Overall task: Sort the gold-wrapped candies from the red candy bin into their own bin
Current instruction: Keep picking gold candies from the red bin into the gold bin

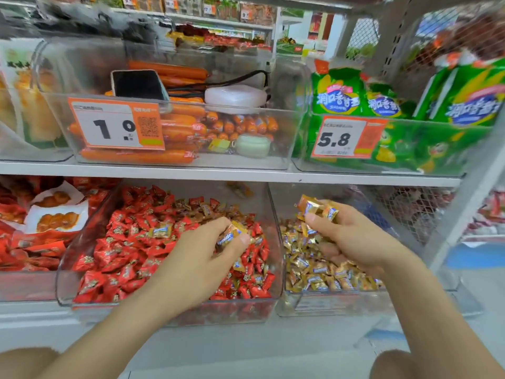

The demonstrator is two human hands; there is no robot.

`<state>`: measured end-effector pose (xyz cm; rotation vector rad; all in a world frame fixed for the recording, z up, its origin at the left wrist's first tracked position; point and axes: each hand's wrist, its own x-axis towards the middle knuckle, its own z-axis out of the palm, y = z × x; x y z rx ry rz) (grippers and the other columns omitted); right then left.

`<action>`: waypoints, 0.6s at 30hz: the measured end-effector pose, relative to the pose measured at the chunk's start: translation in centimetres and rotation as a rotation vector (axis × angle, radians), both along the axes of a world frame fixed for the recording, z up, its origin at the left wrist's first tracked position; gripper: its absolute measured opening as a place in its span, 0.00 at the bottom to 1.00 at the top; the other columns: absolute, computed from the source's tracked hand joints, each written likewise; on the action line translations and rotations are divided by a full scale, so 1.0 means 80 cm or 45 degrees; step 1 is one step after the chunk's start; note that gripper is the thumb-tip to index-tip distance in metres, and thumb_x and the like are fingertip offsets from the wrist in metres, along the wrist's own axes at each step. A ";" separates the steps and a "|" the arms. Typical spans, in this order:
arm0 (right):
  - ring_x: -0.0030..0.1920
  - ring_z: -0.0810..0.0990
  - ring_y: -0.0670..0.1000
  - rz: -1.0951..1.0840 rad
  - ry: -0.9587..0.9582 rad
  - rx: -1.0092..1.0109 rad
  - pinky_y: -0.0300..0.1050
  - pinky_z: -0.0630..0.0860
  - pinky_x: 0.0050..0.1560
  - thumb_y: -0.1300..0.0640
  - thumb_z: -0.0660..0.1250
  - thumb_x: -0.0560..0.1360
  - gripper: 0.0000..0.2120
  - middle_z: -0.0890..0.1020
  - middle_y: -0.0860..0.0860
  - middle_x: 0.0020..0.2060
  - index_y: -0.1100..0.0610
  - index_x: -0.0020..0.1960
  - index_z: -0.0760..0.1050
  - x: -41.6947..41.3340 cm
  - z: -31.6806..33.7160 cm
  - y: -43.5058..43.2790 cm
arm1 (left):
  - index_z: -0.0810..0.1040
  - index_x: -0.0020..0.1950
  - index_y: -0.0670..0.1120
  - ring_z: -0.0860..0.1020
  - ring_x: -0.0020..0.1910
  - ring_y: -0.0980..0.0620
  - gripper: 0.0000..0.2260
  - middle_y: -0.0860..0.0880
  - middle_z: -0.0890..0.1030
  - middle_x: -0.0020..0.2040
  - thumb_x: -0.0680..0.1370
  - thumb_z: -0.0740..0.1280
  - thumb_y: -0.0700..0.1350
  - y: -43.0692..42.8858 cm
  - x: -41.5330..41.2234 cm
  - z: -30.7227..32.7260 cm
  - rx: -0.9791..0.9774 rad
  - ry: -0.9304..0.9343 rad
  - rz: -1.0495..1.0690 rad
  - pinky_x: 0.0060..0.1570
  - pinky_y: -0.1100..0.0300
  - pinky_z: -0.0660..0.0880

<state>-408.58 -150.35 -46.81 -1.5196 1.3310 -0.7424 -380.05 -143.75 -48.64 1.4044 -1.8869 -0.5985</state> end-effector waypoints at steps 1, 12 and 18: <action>0.35 0.75 0.51 -0.088 0.255 -0.190 0.47 0.75 0.35 0.46 0.67 0.84 0.11 0.79 0.49 0.42 0.49 0.63 0.75 -0.021 -0.015 -0.008 | 0.67 0.39 0.50 0.66 0.29 0.55 0.19 0.55 0.69 0.30 0.83 0.63 0.60 0.002 -0.014 0.001 0.005 0.014 -0.034 0.32 0.59 0.64; 0.67 0.78 0.39 -0.118 0.588 -0.446 0.49 0.77 0.69 0.65 0.69 0.68 0.35 0.82 0.38 0.65 0.41 0.71 0.76 -0.139 -0.068 -0.010 | 0.71 0.65 0.54 0.73 0.54 0.49 0.08 0.53 0.70 0.53 0.86 0.60 0.53 -0.043 -0.194 -0.022 -0.046 -0.303 -0.123 0.53 0.53 0.67; 0.51 0.81 0.37 -0.360 0.570 -0.390 0.31 0.77 0.53 0.65 0.66 0.76 0.20 0.86 0.43 0.51 0.46 0.60 0.84 -0.160 -0.074 -0.002 | 0.57 0.82 0.58 0.59 0.78 0.33 0.28 0.44 0.60 0.80 0.84 0.62 0.59 -0.112 -0.246 -0.064 0.423 -0.611 -0.285 0.76 0.38 0.62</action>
